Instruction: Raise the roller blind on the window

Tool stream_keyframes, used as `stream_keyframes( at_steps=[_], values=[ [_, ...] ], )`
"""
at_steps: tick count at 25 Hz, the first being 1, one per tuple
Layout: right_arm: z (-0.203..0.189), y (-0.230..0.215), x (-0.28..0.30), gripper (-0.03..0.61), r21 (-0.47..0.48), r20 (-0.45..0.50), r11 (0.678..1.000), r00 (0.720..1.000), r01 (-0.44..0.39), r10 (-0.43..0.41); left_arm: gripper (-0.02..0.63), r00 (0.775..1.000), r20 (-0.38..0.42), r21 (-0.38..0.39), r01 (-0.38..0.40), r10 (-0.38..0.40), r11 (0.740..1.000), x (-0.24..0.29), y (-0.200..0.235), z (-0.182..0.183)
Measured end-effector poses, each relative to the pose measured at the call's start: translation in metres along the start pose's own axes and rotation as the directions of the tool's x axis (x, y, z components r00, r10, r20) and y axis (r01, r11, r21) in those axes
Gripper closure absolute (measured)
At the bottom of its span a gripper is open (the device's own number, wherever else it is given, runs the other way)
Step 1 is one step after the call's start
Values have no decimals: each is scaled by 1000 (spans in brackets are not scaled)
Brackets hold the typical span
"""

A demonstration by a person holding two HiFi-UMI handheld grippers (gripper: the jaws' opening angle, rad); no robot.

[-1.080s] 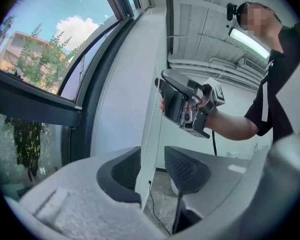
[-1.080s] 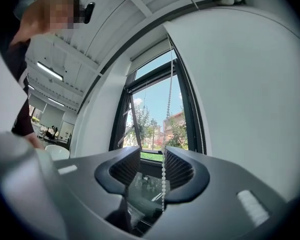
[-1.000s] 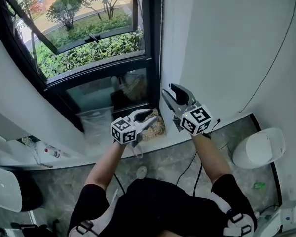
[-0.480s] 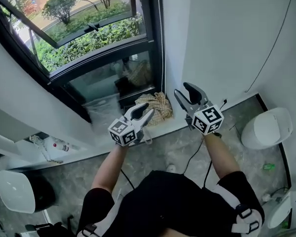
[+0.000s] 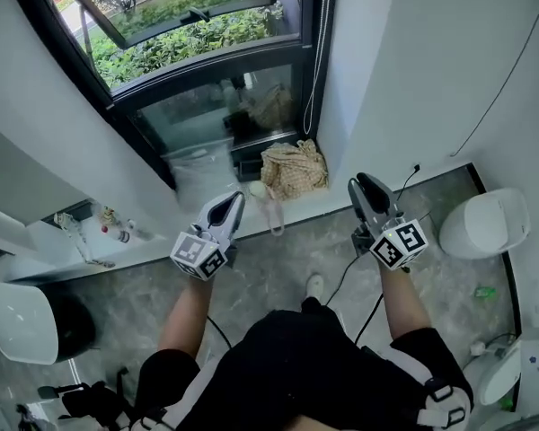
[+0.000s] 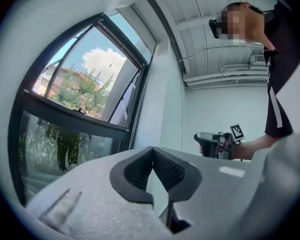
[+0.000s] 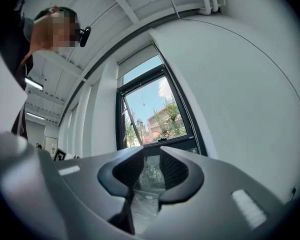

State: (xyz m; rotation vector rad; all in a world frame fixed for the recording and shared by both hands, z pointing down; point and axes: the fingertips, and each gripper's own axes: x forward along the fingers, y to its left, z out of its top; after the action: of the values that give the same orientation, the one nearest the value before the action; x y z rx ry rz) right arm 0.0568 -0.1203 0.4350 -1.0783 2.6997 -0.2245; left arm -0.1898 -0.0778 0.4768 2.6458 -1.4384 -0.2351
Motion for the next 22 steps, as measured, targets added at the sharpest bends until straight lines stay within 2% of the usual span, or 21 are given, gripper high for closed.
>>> stream_keyframes(
  at_steps=[7,11,16,19,22],
  values=[
    [-23,60,-38,554,53,1,999,1000,8,-8,614,998,33,18,-49,48,999,-65,-24,-2],
    [-33,83,-52,555,40,-25,999,999,-19,20,614,996,62,6,-61,60,998,-83,-41,-3],
    [-24,92,-68,580,0,-51,997,996,-75,75,614,990,75,18,-120,118,993,-110,-54,13],
    [-16,89,-76,581,-17,-56,994,993,-106,105,614,978,108,11,-181,178,983,-126,-59,26],
    [-20,84,-81,581,-12,-67,992,989,-130,128,614,965,125,3,-233,231,973,-130,-63,21]
  ],
)
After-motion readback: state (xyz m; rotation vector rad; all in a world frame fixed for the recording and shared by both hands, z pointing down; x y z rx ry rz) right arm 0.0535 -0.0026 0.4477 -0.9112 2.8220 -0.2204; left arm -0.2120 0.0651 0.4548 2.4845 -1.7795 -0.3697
